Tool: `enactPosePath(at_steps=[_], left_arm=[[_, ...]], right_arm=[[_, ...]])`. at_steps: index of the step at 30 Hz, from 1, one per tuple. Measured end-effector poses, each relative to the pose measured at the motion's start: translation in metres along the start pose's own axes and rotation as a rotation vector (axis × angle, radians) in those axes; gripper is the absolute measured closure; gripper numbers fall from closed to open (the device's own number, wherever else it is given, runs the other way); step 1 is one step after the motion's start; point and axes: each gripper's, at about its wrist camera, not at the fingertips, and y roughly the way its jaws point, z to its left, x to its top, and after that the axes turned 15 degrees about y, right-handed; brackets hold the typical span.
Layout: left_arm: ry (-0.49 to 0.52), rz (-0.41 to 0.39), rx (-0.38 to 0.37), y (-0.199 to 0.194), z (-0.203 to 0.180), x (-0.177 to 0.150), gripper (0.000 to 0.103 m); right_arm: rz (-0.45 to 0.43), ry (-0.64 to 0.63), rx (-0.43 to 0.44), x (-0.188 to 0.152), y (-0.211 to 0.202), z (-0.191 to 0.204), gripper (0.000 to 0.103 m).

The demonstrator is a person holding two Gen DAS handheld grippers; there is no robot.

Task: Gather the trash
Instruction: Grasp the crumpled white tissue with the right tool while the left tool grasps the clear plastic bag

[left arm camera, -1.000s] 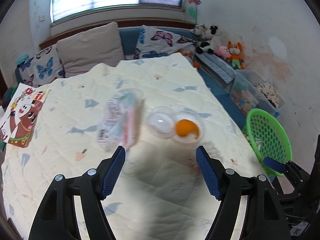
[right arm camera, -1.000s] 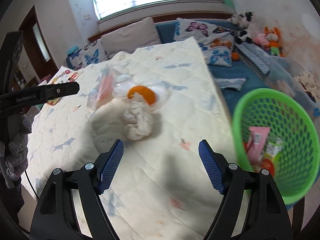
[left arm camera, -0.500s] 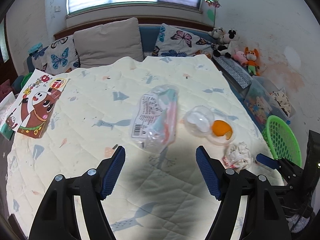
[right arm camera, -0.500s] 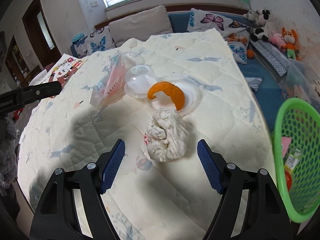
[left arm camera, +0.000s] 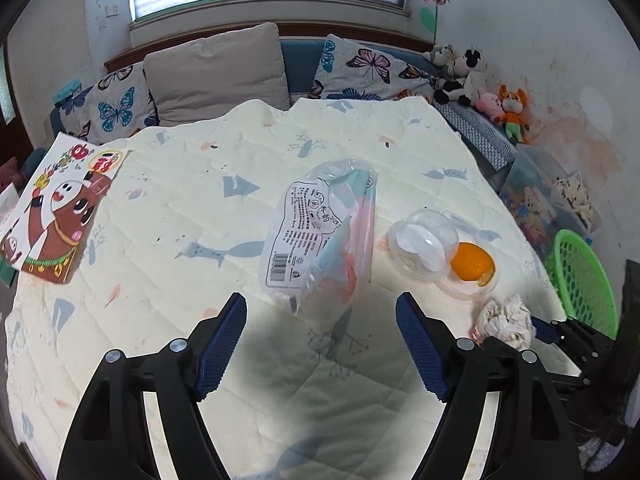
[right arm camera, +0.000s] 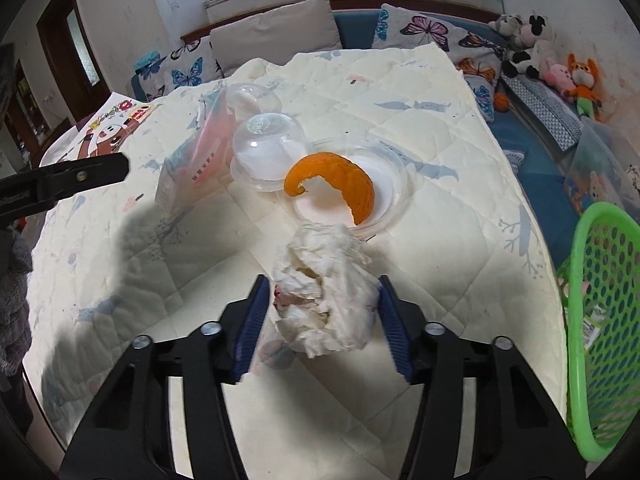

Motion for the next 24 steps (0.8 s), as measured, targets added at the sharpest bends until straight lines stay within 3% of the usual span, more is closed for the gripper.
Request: enactPosePath(at_steps=[10,15,20,24], left_arm=[[0.107,0.035,0.014,0.038,-0.010,0.017,0.028],[0.175,0.052,0.056,0.054,-0.022,0.022,0.028],[0.176,0.067,0.079,0.066,-0.019,0.023,0.028],[0.157,0.076,0.071,0.071,-0.015,0.022,0.041]], right_arm=[[-0.020,0.002,0.016,-0.002,-0.011,-0.006,0.056],[-0.036,0.011,0.027,-0.004,-0.024,-0.010,0.056],[-0.042,0.015,0.024,-0.006,-0.032,-0.015,0.056],[-0.047,0.029,0.023,-0.009,-0.036,-0.020,0.056]])
